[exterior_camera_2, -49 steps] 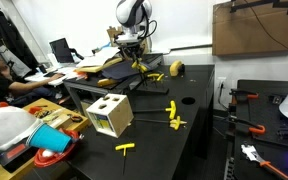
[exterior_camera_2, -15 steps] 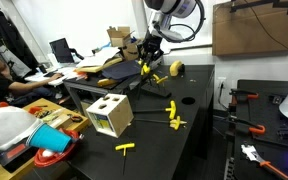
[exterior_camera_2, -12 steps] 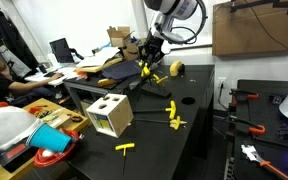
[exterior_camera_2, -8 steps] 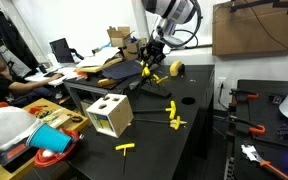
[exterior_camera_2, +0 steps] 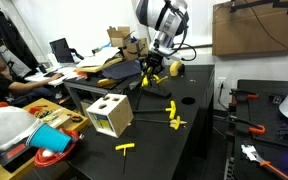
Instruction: Remove the yellow object in the front part of the black platform and put it on the table
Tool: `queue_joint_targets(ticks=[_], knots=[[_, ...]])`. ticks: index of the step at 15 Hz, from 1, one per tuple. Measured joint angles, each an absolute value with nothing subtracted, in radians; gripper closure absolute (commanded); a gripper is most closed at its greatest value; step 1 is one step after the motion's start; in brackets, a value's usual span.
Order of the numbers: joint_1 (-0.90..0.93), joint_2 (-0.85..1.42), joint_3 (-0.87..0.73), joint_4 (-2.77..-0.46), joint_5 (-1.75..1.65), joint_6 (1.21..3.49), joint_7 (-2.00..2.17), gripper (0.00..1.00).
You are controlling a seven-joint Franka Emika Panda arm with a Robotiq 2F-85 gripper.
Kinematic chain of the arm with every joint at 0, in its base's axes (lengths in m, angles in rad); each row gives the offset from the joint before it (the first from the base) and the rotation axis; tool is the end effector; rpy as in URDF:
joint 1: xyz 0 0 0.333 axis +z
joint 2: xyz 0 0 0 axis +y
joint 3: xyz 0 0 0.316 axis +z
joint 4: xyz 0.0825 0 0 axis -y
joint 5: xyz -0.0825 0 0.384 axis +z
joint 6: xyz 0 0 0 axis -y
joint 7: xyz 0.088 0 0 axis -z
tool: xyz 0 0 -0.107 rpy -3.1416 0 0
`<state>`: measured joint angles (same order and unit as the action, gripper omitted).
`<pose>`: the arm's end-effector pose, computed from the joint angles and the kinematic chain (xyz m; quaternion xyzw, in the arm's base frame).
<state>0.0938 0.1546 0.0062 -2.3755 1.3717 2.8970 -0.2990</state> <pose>0.5030 -0.0081 0.2697 -0.8599 0.4141 -0.1664 0.2479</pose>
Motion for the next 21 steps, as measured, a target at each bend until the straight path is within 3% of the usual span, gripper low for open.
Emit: queue_joint_targets(ticks=[7, 16, 21], knots=[[0.057, 0.199, 0.001, -2.295, 1.521, 2.819, -0.284, 0.94], [0.054, 0.227, -0.053, -2.243, 2.017, 2.924, -0.926, 0.94], [0.057, 0.280, -0.057, -2.240, 2.056, 2.886, -0.975, 0.94]])
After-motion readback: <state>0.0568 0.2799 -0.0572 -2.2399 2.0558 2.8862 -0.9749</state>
